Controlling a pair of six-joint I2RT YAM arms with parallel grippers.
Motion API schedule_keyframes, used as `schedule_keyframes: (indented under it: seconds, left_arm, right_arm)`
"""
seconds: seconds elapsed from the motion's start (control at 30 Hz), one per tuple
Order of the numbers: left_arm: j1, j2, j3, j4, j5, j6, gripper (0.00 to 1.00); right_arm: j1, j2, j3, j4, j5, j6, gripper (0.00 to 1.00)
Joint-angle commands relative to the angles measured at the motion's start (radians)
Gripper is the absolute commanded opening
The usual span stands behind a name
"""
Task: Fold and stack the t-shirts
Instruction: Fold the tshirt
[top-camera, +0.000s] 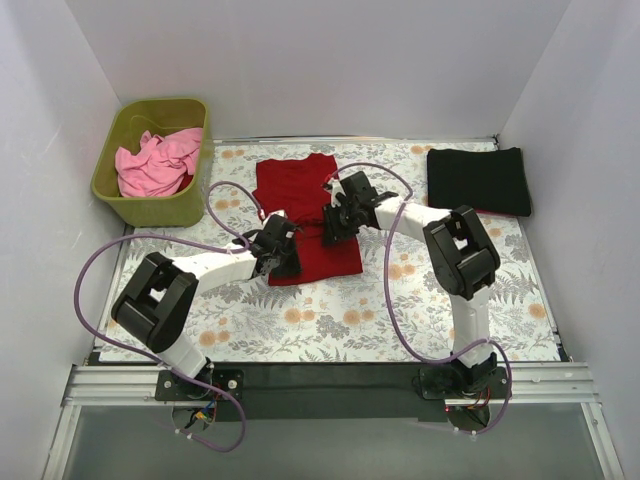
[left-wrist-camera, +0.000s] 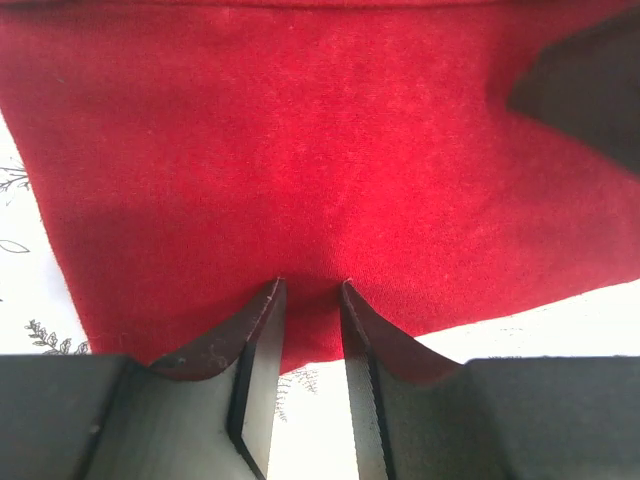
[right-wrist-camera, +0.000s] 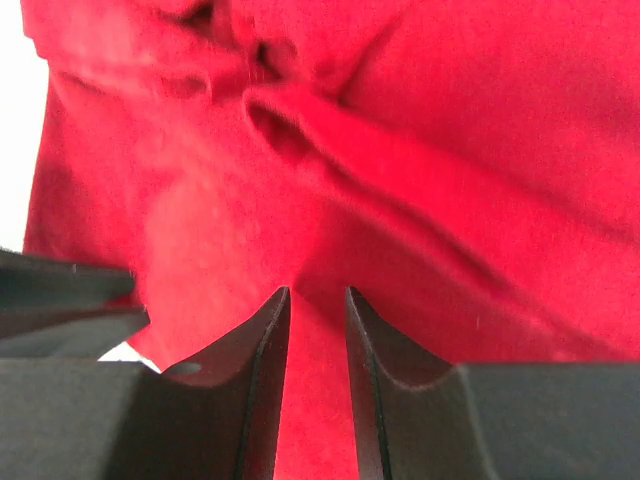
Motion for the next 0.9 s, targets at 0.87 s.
schedule_keyframes:
  seconds: [0.87]
  left_arm:
    - [0.065,-0.001,0.118,-0.046,-0.067,0.061,0.34]
  right_arm:
    - [-0.088,-0.256,-0.157,0.182,-0.074,0.046,0.33]
